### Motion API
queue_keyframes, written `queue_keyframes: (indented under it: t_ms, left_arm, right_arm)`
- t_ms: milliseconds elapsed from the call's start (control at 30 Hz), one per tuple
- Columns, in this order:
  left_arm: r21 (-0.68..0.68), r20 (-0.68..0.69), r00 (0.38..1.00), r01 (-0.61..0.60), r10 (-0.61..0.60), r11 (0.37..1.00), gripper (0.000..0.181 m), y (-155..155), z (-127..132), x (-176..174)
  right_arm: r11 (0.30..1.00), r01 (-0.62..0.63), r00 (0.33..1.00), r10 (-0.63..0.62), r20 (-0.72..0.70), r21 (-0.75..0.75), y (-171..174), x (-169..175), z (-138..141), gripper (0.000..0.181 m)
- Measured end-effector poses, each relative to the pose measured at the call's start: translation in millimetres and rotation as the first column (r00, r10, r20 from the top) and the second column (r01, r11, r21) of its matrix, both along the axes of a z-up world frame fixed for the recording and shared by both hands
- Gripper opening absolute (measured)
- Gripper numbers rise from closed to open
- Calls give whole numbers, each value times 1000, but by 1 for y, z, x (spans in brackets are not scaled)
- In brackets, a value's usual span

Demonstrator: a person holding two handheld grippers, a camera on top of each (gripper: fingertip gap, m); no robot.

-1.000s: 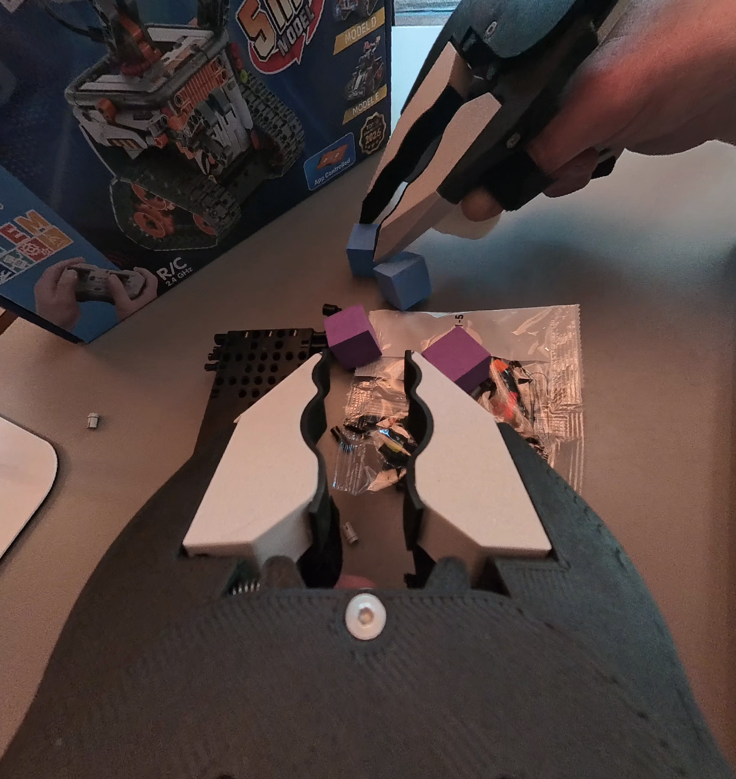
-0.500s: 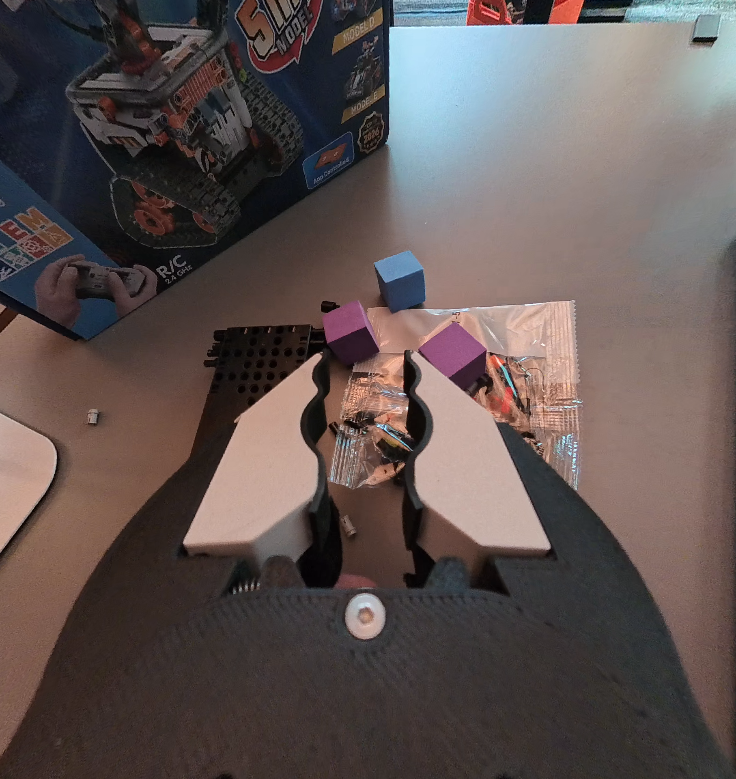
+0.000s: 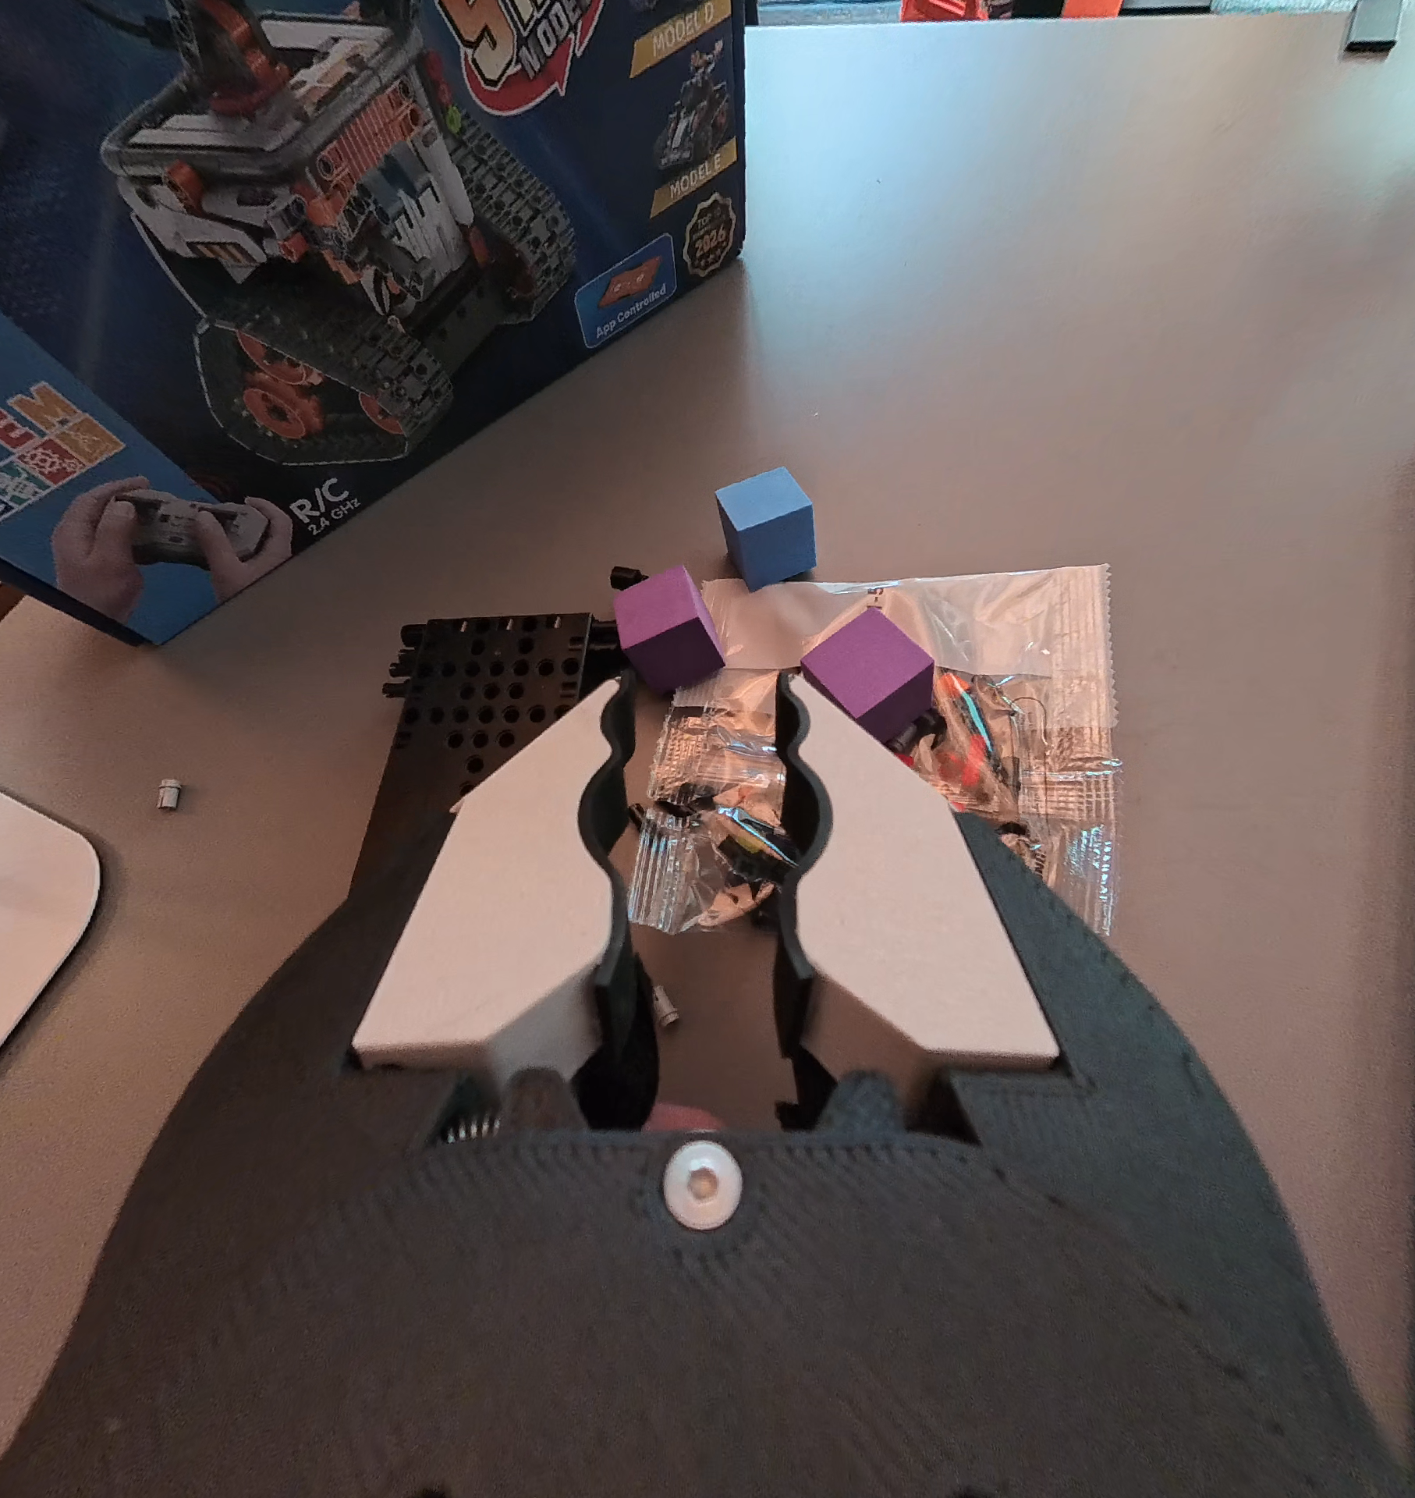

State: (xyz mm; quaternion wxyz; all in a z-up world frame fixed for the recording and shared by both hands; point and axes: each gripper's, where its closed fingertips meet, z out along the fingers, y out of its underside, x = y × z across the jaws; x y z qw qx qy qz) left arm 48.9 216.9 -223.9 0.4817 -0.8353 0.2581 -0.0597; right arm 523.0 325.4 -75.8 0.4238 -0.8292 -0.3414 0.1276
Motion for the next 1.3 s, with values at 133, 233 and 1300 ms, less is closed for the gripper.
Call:
queue_keyframes:
  t_ms: [133, 233, 1300]
  left_arm:
    - [0, -1, 1000, 0, 0, 1000, 33, 0, 0, 0]
    - [0, -1, 1000, -1, 1, 1000, 33, 0, 0, 0]
    - [13, 4, 998, -55, 55, 998, 30, 2, 4, -16]
  right_arm:
    - [999, 24, 999, -22, 32, -41, 8, 6, -12, 29]
    - [997, 11, 1000, -9, 24, -72, 10, 4, -18, 29]
    - [801, -592, 806, 591, 40, 93, -99, -352, -66, 50]
